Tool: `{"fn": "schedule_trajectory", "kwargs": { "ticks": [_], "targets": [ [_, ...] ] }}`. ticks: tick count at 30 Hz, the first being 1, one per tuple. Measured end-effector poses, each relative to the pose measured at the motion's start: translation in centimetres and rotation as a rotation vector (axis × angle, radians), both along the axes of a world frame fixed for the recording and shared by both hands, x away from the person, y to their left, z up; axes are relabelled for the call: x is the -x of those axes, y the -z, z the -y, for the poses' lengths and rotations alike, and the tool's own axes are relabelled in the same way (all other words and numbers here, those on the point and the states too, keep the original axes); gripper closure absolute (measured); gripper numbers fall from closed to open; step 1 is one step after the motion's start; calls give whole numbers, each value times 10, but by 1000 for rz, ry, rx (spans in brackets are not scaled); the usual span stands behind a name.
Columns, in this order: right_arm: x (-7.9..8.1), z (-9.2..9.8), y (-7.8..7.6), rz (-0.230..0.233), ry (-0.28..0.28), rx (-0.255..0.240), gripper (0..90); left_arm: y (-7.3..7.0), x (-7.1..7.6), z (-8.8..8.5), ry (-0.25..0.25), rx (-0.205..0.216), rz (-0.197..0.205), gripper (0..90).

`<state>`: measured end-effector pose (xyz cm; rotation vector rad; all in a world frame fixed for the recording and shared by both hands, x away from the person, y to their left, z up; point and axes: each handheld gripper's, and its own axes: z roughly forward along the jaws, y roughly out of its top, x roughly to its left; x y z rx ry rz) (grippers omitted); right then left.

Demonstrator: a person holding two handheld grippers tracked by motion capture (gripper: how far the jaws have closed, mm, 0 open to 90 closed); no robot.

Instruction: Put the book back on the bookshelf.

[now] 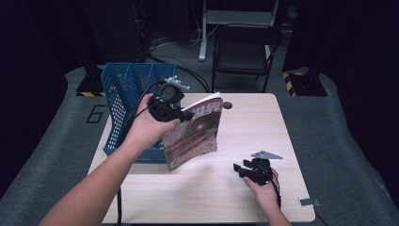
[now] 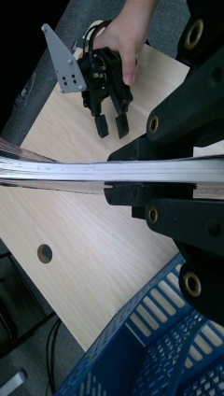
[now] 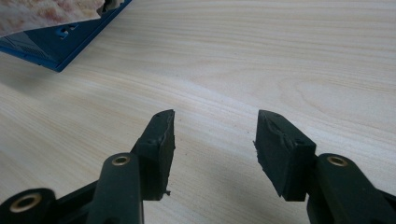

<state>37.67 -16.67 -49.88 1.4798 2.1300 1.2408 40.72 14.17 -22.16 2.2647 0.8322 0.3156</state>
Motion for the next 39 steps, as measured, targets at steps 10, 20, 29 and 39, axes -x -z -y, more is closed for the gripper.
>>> {"fn": "schedule_trajectory", "kwargs": {
  "ticks": [10,20,29,39],
  "targets": [
    [-1,0,1,-7,1,3,472,-11,-3,-8,-24,11,6,836],
    [0,1,1,-12,7,-7,471,-22,-4,-26,-59,21,17,836],
    [2,2,0,-15,9,-18,472,-34,-5,-50,-102,14,33,836],
    [1,2,0,-14,4,-14,472,-42,-2,-88,-173,13,27,836]
  ]
}}
